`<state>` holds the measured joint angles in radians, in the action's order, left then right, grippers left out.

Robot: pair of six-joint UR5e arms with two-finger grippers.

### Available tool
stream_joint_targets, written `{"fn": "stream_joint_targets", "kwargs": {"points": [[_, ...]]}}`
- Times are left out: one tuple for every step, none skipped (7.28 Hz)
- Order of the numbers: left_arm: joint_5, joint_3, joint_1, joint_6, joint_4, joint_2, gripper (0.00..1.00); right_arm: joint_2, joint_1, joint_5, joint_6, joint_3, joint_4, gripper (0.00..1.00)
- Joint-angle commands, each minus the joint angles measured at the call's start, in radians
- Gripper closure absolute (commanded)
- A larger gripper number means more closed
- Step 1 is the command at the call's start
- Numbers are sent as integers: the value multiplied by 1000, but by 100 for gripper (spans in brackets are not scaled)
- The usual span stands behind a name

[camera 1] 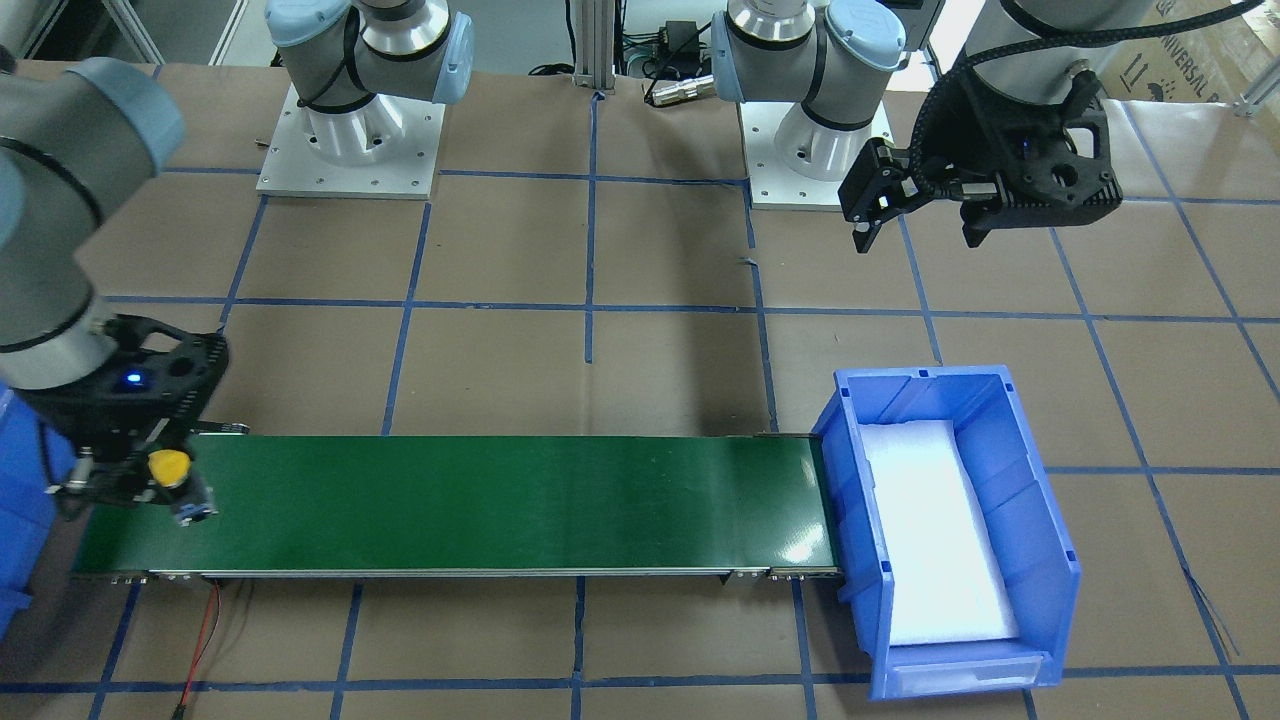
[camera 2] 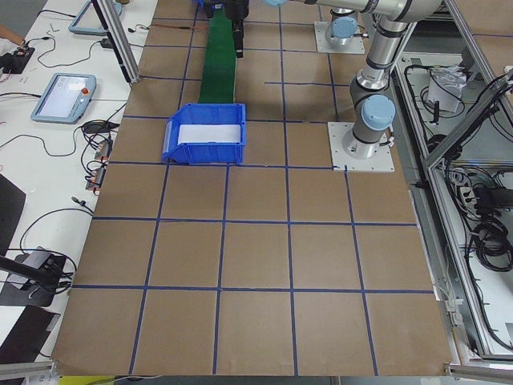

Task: Transport two buttons from left to right
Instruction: 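Carry the yellow button with the right gripper into the blue bin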

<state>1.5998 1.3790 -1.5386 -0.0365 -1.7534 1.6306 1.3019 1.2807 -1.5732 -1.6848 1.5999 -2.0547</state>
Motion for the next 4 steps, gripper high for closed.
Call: {"fn": "stream_joint_targets", "kwargs": {"points": [[0, 0, 0, 1, 0, -1, 0, -13, -173, 2, -10, -73, 2, 90], [0, 0, 0, 1, -2, -1, 0, -44, -228, 10, 2, -107, 17, 90], [0, 0, 0, 1, -2, -1, 0, -44, -275, 10, 2, -118, 57, 90], [0, 0, 0, 1, -2, -1, 0, -67, -311, 15, -15, -100, 41, 90]]}}
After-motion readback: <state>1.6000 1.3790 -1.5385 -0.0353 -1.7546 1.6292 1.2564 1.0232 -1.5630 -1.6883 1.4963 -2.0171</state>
